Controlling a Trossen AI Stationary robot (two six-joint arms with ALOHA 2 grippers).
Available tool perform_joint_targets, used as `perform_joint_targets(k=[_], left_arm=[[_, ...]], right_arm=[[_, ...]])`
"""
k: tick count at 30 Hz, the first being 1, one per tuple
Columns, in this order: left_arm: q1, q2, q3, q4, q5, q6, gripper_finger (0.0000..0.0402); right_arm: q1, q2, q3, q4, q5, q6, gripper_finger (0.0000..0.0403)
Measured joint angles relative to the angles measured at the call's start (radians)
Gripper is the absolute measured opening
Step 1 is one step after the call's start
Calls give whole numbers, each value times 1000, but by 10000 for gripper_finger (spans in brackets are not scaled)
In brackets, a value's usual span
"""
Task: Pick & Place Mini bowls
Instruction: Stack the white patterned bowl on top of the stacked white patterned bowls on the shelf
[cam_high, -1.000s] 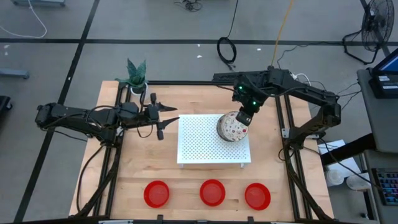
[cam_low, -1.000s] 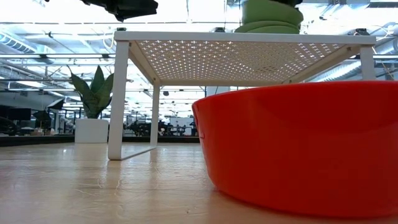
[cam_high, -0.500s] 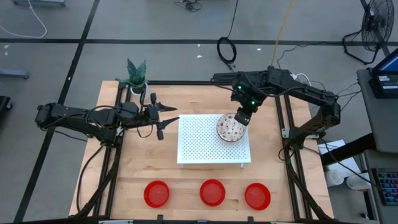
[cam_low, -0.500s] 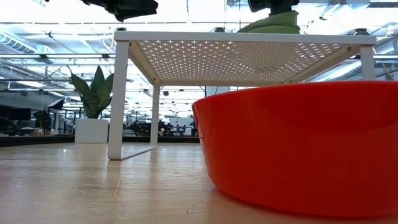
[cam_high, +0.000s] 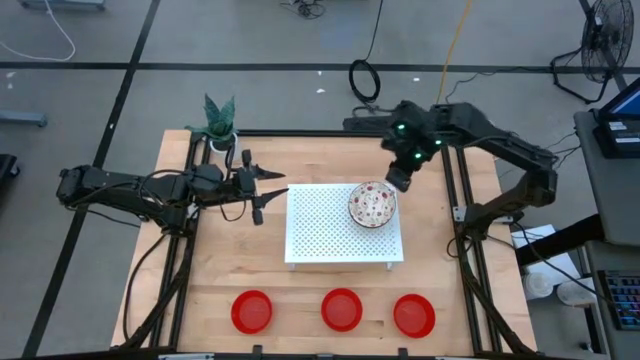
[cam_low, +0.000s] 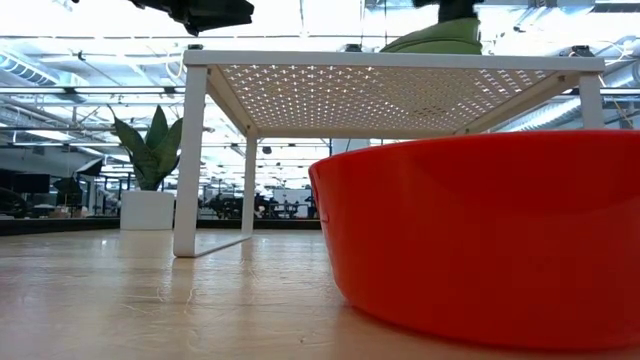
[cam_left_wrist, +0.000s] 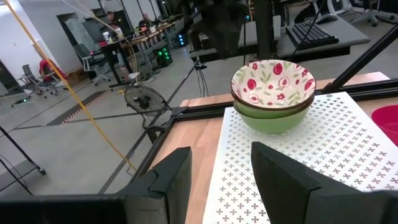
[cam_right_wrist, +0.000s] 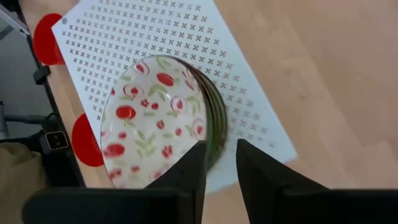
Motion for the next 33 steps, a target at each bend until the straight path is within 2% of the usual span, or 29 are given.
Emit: perform_joint_targets(k=[3,7,10,13,15,19,23,28,33], left_arm=[[0,0,0,0,0,0,170],[0,0,0,0,0,0,170],[0,0,0,0,0,0,170],[0,0,0,0,0,-2,170],[0,0,0,0,0,-8,170],[0,0,0,0,0,-18,170],[0,0,0,1,0,-21,170],[0,0,0,-1,0,-24,170],[0,0,0,-8,0,-24,170]], right_arm=[[-10,-77,0,3,49,-18,66],[32,-208,-29,85,197,-31,59],[89,-338,-160,243,293,-33,54],[129,-479,-371,460,331,-43,51],[146,-567,-534,645,332,-47,50],[170,-685,-847,1128,319,-98,47],[206,-711,-1050,1458,194,-194,14],[238,-707,-1152,1494,177,-245,6],[245,-708,-1170,1498,176,-204,2]])
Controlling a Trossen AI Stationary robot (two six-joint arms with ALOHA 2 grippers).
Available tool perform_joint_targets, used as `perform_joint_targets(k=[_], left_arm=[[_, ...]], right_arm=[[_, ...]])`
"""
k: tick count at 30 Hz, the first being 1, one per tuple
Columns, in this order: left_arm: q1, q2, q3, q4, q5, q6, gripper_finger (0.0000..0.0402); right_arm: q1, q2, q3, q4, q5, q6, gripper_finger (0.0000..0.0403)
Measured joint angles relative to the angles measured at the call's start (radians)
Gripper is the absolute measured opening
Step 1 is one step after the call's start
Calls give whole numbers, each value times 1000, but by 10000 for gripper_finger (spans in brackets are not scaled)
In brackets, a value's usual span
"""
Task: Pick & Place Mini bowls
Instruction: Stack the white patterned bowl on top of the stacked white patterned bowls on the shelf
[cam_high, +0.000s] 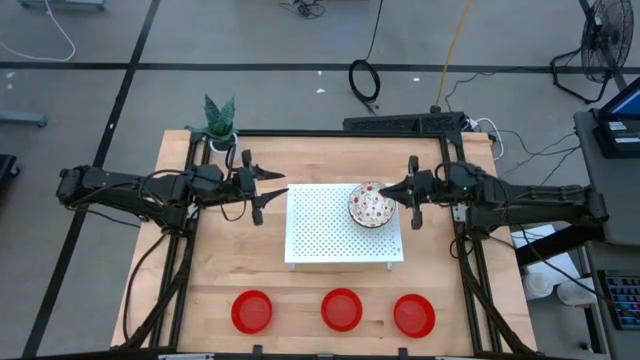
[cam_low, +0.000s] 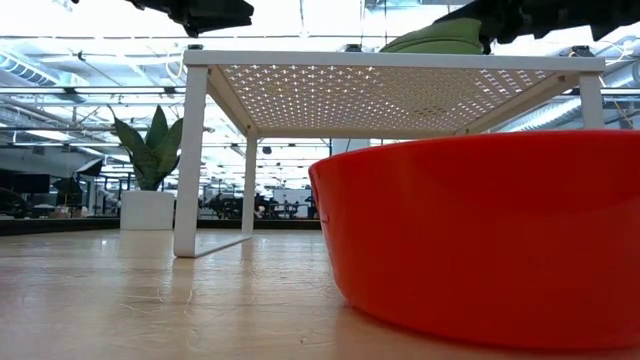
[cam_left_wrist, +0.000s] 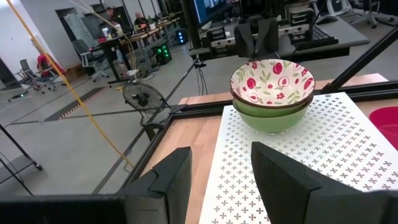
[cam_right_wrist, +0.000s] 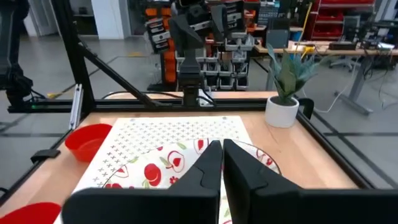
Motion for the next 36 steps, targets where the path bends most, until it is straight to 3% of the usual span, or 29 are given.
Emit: perform_joint_targets(k=[19,25,36], left_arm=[[0,0,0,-8,0,-2,170],[0,0,0,-16,0,-4,170],[0,0,0,-15,0,-5,170]], right_arm=[[0,-8,-22,21,-3,62,1],[4,-39,-21,24,-59,39,0],[51,44,-21,1,-54,36,0]])
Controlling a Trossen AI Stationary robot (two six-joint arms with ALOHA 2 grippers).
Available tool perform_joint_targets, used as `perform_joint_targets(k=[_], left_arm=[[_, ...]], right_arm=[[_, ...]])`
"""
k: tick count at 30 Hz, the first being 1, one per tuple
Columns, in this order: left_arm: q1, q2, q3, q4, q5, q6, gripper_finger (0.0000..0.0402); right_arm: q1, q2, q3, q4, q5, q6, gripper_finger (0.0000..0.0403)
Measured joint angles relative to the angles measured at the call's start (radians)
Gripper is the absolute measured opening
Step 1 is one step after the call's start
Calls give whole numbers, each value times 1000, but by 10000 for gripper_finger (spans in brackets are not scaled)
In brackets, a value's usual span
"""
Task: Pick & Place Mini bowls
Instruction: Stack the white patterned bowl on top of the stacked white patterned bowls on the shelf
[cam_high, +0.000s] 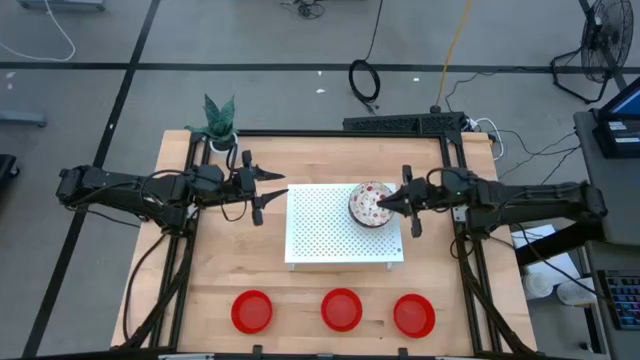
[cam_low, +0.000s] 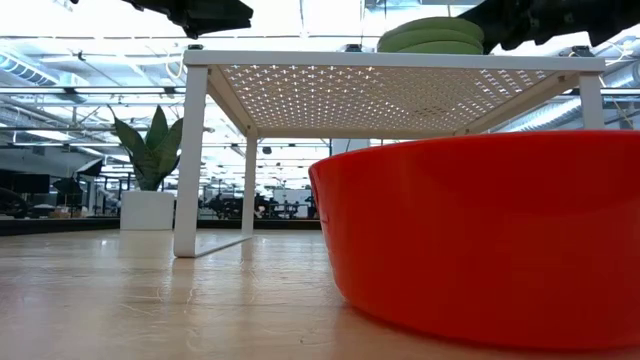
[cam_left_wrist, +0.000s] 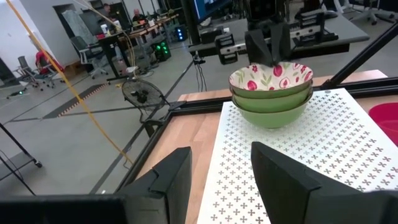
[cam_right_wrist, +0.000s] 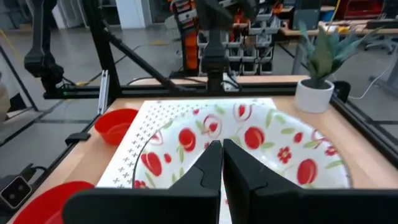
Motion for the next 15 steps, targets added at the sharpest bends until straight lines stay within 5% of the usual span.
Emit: perform_joint_targets(k=[15], left_arm=[[0,0,0,-7,0,-16,170]], right_arm=[[7,1,0,79,-5,-18,0]])
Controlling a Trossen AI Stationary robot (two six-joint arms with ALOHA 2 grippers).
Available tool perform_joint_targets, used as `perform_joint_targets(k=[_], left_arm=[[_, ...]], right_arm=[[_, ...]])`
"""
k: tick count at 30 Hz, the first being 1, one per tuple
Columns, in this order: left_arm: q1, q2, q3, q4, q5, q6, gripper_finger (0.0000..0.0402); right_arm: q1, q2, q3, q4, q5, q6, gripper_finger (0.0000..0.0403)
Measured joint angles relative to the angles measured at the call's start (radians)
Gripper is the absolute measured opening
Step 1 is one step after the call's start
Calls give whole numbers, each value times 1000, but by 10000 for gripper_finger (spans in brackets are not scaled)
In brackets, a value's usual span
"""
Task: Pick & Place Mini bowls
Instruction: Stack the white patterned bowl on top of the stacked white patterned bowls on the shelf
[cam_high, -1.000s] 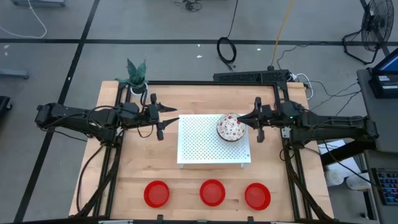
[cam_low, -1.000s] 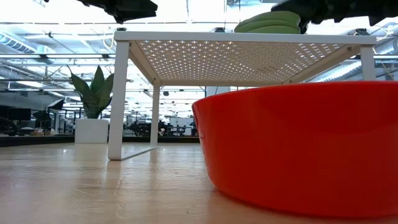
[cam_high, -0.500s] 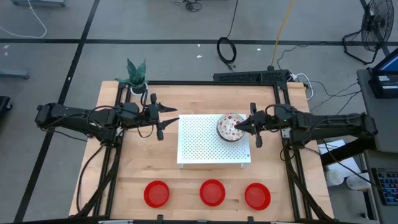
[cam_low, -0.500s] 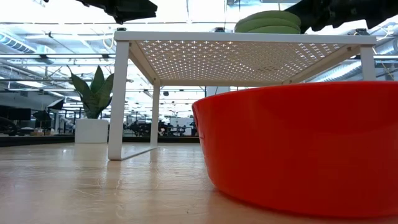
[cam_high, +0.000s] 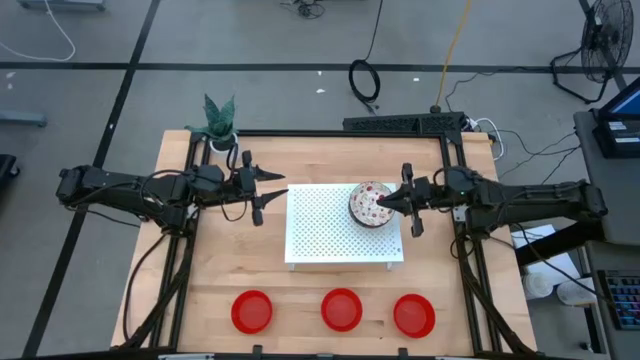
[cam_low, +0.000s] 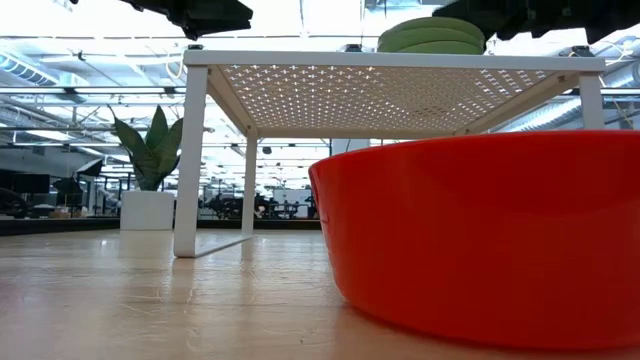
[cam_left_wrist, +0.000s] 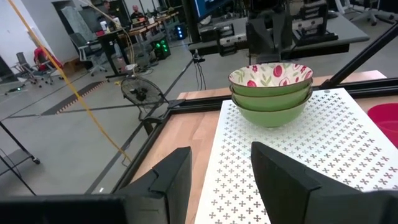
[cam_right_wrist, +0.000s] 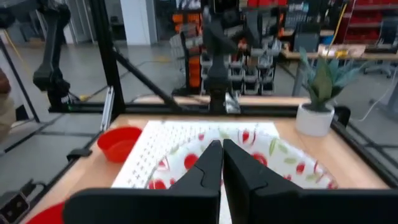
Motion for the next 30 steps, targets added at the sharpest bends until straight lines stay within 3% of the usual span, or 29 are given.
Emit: perform_joint_targets(k=[8,14,18,22,26,30], left_arm=[[0,0,0,7,14,-40,170],[-1,56,0,126,111,-110,170],[1,208,1,438,124,-138,170],[19,395,38,631,245,-81,170],[53,538,169,643,318,-104,170],[68,643,337,512,384,-109,170]], right_arm=[[0,42,0,1,3,0,0],[0,12,0,57,3,-31,0],[0,-56,0,68,30,-89,0],[-1,-121,0,19,64,-126,0],[-1,-150,0,-31,63,-144,0],[-1,-147,0,-64,64,-151,0]])
